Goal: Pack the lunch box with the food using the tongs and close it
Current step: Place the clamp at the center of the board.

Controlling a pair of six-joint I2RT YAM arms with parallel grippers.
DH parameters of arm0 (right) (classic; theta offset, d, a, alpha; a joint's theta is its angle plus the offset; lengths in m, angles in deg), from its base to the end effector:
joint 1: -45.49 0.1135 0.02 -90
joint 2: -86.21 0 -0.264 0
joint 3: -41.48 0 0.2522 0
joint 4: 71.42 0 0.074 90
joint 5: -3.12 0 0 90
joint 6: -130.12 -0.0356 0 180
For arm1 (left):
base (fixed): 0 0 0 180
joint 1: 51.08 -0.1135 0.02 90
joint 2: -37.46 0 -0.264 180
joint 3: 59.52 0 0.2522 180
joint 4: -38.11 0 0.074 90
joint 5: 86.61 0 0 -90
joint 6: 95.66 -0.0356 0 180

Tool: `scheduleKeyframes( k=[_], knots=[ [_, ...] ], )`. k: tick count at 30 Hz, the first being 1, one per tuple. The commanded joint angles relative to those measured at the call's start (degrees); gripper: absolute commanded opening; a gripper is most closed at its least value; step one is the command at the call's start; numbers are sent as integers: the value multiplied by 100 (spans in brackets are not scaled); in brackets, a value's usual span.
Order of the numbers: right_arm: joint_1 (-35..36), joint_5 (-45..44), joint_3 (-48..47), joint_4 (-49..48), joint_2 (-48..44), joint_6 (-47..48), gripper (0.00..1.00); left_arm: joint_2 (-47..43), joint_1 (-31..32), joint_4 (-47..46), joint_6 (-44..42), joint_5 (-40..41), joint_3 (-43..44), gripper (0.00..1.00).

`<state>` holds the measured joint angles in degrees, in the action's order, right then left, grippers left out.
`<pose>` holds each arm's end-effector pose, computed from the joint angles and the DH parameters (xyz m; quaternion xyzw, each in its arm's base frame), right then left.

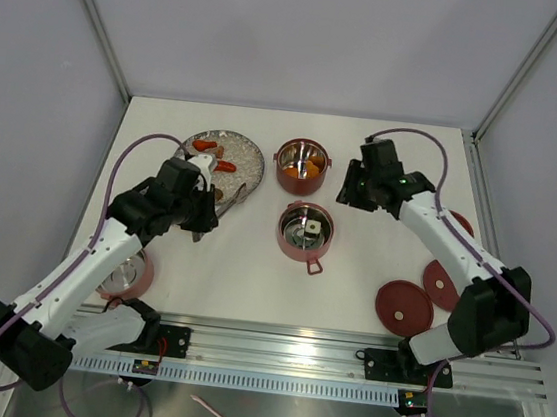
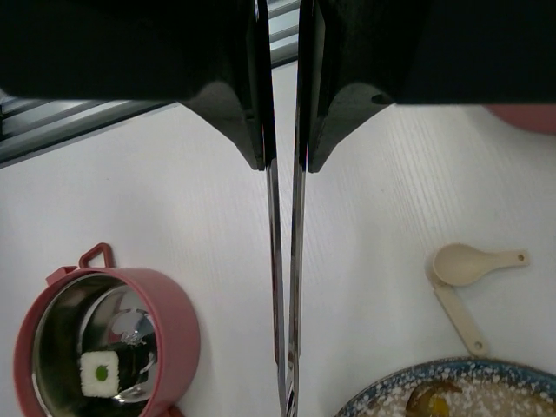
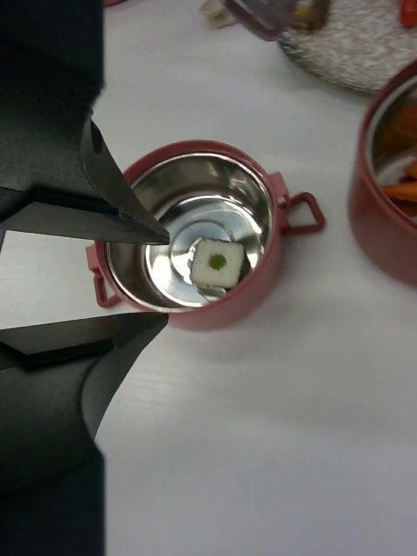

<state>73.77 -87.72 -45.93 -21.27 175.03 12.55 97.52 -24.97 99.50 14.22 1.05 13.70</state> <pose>0.2951 0.1582 0.2854 -0.0034 0.9442 0.1480 0.2941 0.1851 -0.0923 0.3180 0.0580 0.9323 -0.1568 0.3206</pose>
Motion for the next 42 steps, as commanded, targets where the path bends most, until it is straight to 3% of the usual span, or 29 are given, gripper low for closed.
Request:
scheduleKeyframes(
  k=[1, 8, 14, 20, 21, 26, 29, 37, 42],
  knots=[
    [-435, -530, 61, 106, -803, 190, 45, -406, 332, -859, 297, 445, -424, 0],
    [-771, -514, 175, 194, -1042, 244, 46, -451, 913, -1248, 797, 1087, -1269, 0],
    [-771, -259, 404, 45, -1042, 68, 46, -416, 1422, -1038, 1281, 1868, -1499, 3],
    [-762, -259, 369, 53, -1024, 112, 46, -12, 1441, -528, 1614, 2238, -1420, 16],
    [-770, -259, 360, 45, -1033, 129, 46, 41, 1441, -458, 1642, 2248, -1402, 19],
    [-771, -224, 360, 62, -1015, 191, 46, 138, 1441, -88, 1931, 2248, -1402, 58],
    [-762, -197, 412, 18, -1024, 182, 46, 112, 1441, 26, 2002, 2265, -1350, 71],
    [-771, -127, 483, -43, -1050, 252, 46, 24, 1424, 693, 2292, 2800, -840, 73],
    [-762, -127, 536, -78, -1059, 323, 46, 24, 740, 1833, 3354, 3372, -515, 72]
  ],
)
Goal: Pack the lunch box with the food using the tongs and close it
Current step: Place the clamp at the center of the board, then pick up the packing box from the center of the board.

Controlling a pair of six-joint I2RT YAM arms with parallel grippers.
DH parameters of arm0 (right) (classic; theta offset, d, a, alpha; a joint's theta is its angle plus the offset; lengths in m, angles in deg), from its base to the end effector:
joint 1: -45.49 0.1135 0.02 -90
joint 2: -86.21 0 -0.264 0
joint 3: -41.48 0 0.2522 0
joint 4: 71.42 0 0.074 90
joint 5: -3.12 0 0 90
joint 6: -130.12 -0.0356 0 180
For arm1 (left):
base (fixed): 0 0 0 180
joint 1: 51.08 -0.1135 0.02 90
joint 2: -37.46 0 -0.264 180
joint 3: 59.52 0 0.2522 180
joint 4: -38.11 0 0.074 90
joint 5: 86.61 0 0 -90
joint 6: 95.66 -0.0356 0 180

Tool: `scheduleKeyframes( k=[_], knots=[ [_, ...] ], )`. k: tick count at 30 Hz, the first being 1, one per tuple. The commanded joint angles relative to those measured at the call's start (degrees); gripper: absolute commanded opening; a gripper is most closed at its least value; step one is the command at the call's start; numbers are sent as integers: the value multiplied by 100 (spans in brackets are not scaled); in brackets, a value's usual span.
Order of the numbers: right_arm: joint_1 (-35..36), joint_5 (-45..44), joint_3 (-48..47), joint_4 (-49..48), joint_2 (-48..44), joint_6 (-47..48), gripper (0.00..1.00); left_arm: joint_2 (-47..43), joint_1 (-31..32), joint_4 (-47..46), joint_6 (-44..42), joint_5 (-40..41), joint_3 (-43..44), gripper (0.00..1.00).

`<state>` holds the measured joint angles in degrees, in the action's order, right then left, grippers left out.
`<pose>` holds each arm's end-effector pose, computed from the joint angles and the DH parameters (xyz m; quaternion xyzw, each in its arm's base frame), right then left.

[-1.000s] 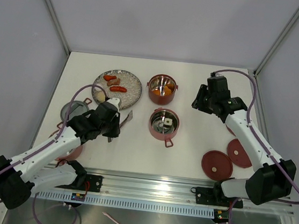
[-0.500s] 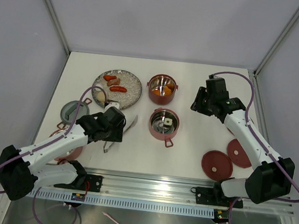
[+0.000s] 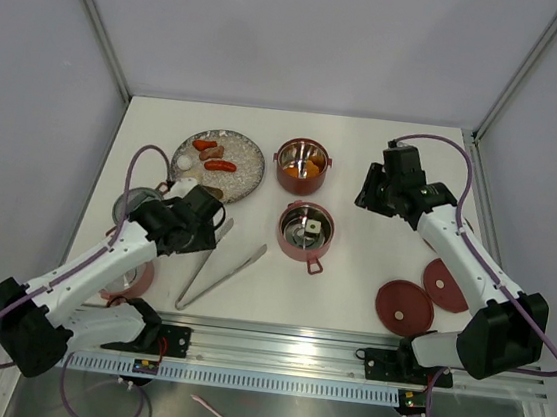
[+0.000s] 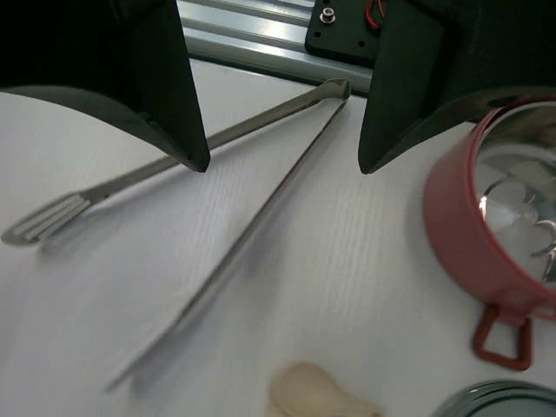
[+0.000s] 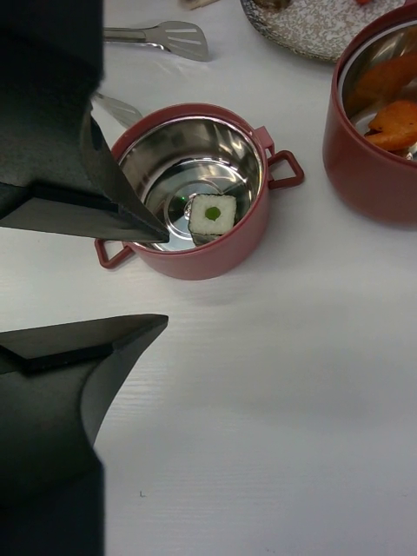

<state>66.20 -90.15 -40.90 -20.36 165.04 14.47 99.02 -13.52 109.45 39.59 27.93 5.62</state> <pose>0.2762 0.1023 0.3073 0.0505 0.9303 0.1181 0.3434 0.1567 -0.1018 0.2629 -0.1052 0.9539 0.0318 0.2793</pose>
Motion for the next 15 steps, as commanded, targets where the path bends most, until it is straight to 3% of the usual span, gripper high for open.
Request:
scheduleKeyframes(
  k=[1, 5, 10, 15],
  knots=[
    [-6, 125, 50, -188, -60, 139, 46, -144, -634, 990, 984, 719, 277, 73],
    [-14, 186, 129, -267, -52, 165, 47, -337, -2143, 905, 916, 343, -109, 73],
    [-14, 248, 165, -293, -17, 192, 46, -101, -2683, 342, 800, 139, -303, 72],
    [-14, 274, 191, -320, 10, 209, 47, 128, -3201, -368, 695, 228, -786, 61]
  ],
)
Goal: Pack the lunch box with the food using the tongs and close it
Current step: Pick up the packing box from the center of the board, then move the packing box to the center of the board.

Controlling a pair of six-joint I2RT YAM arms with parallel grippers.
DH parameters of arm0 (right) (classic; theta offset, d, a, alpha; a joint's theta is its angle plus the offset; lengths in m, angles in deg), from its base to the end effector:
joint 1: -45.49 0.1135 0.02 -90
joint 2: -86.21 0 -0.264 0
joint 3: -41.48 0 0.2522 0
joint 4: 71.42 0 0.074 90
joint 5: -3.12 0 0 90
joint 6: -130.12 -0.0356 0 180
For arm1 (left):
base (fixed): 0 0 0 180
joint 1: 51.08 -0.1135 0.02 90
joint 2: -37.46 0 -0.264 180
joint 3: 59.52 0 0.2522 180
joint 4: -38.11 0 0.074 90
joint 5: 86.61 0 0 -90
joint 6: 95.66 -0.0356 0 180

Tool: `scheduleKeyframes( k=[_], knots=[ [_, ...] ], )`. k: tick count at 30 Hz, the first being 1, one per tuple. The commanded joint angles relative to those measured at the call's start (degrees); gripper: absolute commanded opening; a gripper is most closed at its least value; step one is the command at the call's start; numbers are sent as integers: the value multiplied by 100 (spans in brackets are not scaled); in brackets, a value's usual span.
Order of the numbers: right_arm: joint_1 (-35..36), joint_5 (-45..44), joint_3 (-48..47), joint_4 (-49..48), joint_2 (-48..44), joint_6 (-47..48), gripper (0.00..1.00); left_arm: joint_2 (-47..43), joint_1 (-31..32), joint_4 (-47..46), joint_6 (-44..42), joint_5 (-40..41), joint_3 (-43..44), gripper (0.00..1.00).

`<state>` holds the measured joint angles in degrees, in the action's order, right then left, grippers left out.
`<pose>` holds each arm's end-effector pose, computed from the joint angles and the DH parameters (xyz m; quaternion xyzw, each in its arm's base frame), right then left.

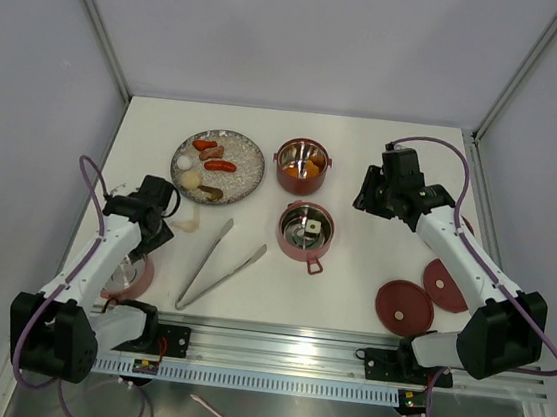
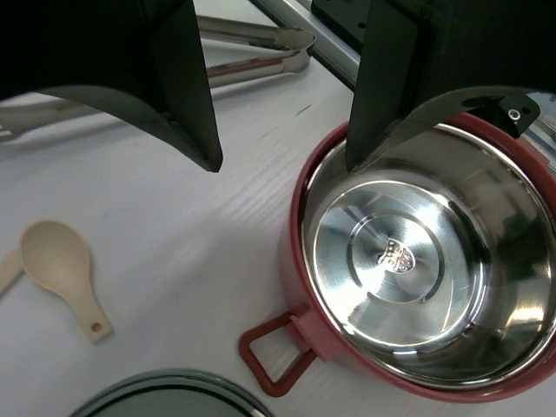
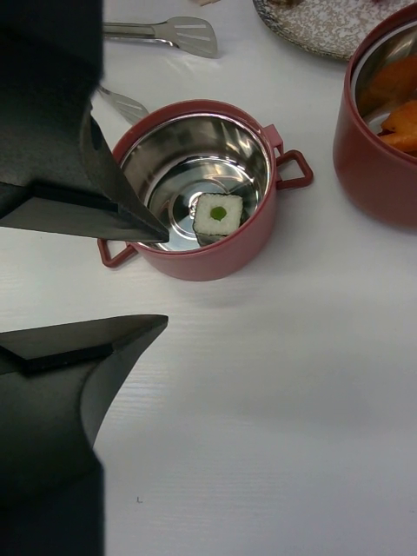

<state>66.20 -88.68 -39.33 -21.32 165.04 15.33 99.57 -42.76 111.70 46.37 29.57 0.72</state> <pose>0.2755 0.1029 0.2996 0.0389 0.9330 0.1247 0.3352 0.1756 -0.0098 0.2361 -0.3863 0.8861 0.1323 0.2195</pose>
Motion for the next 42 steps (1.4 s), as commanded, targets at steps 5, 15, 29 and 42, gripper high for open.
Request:
scheduleKeyframes(
  k=[5, 15, 29, 42],
  knots=[
    [-14, 128, 42, -188, 45, 115, 47, 126, -506, -912, 114, -104, -648, 51],
    [-14, 154, 7, -197, 150, 89, 47, 30, -498, -1114, -131, -314, -711, 0],
    [-14, 628, -151, -145, 379, 27, 47, 223, 1743, -86, -1405, -595, 1538, 0],
    [451, 857, -449, 251, 1511, 63, 50, 2057, 3017, -393, -1837, -1176, 3419, 0]
  ],
)
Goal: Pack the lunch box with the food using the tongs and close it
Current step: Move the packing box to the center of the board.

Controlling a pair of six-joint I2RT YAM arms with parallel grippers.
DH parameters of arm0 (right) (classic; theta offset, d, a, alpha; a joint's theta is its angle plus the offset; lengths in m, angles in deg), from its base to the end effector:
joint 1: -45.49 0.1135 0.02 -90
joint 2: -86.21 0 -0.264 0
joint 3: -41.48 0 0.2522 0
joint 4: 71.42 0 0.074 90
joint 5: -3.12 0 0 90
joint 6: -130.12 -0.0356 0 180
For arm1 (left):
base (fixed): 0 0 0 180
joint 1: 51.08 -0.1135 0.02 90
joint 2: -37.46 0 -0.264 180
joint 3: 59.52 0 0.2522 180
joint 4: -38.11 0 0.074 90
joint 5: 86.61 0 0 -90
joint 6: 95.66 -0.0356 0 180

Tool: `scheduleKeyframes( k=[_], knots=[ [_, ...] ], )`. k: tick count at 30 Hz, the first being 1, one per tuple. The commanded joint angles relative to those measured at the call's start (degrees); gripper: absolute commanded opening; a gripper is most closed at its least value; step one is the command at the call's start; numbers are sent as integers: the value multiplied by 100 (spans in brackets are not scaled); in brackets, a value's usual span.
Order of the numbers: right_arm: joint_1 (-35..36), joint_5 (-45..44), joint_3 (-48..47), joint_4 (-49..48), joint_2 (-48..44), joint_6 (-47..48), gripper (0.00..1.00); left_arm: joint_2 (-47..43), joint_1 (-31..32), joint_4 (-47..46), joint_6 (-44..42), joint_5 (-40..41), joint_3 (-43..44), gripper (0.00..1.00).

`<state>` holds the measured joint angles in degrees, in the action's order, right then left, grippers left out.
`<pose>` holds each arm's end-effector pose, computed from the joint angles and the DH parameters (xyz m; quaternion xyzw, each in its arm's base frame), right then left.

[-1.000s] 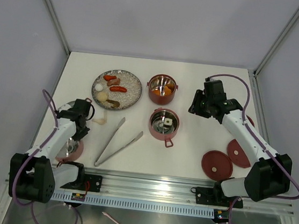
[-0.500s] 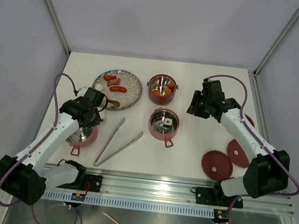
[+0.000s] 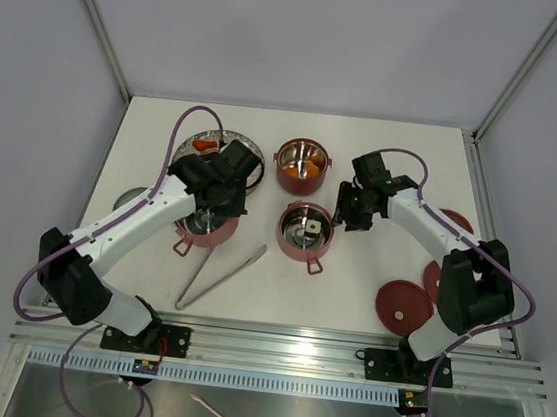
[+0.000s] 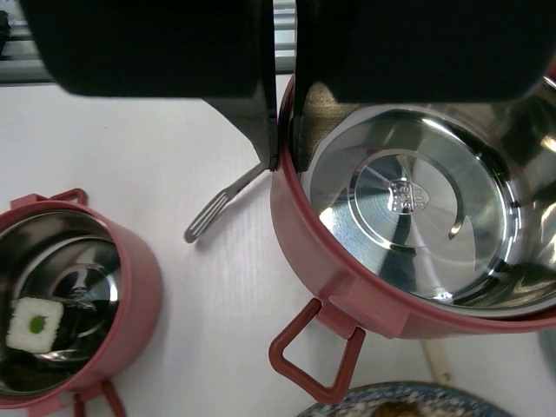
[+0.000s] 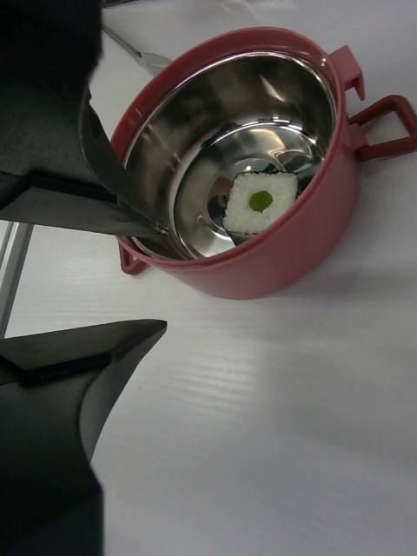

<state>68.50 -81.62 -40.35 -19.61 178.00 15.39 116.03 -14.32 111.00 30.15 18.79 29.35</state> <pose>0.3010 0.1314 0.2373 0.0034 0.9688 0.1393 0.2048 0.2185 -0.1514 0.3212 -0.0238 0.9630 -0.0340 0.2663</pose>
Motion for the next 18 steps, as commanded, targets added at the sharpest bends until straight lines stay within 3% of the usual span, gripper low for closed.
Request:
scheduleKeyframes(
  k=[1, 8, 18],
  knots=[
    [300, 142, -382, 37, 304, 30, 50, 571, 253, -332, -241, -81, 696, 0],
    [301, -490, -619, 115, 946, -146, 48, 1372, 324, -367, -391, -195, 1593, 0],
    [-146, -1772, -84, 265, 533, -427, 43, 1556, 324, -358, -628, -344, 1858, 0]
  ],
)
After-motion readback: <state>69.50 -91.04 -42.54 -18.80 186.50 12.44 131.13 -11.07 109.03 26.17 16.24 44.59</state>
